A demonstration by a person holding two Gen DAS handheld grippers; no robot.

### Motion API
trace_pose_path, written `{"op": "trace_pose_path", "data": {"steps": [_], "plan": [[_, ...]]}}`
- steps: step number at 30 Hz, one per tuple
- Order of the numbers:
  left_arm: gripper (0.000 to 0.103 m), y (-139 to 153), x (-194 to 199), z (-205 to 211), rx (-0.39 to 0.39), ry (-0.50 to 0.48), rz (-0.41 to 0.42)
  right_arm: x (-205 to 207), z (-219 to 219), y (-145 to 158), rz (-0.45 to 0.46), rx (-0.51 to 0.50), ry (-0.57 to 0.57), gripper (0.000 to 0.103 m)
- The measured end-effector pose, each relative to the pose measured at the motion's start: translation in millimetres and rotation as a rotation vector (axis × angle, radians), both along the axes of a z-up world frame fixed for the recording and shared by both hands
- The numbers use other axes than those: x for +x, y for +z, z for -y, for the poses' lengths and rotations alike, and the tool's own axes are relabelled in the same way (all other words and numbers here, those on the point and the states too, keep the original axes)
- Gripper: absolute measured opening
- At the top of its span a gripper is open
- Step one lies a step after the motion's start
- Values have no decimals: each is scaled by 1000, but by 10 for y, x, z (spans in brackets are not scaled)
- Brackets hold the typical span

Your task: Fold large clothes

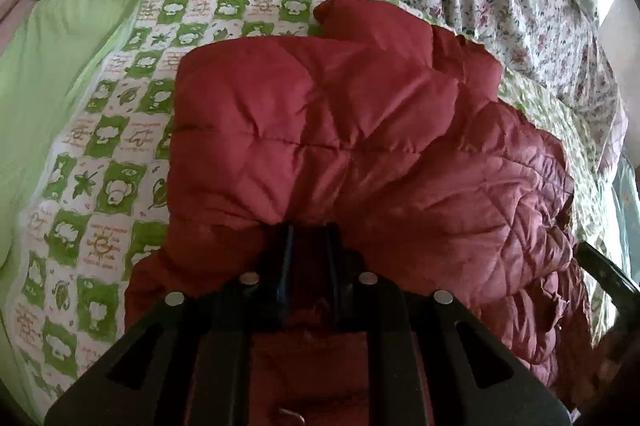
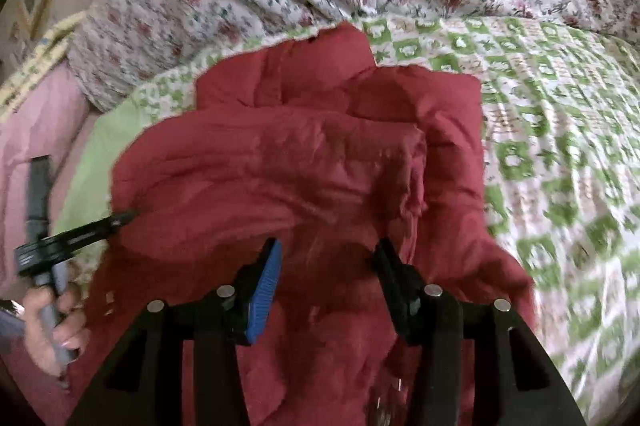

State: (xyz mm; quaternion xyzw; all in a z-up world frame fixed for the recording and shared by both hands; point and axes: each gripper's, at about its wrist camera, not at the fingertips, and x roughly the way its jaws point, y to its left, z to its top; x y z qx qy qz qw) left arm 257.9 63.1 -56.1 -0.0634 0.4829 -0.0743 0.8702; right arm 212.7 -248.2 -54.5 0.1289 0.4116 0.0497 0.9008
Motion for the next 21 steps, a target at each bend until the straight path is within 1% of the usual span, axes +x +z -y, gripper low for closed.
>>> {"op": "trace_pose_path", "data": {"steps": [3, 7, 10, 12, 15, 19, 21], "plan": [[14, 70, -134, -2, 9, 6, 21, -233, 28, 118, 21, 1, 3, 51], [16, 172, -393, -69, -20, 6, 38, -474, 100, 173, 17, 19, -1, 51], [17, 211, -654, -173, -40, 29, 20, -618, 142, 151, -5, 43, -7, 52], [17, 218, -845, -235, -50, 40, 9, -754, 166, 110, -24, 73, -7, 59], [17, 226, -1129, -345, -71, 58, 3, -936, 206, 64, -35, 107, -23, 64], [17, 237, -1493, -520, -102, 89, 1, -1153, 273, 90, -32, 127, -53, 64], [17, 247, -1676, -607, -119, 103, 4, -1259, 298, 136, -25, 118, -59, 66]]}}
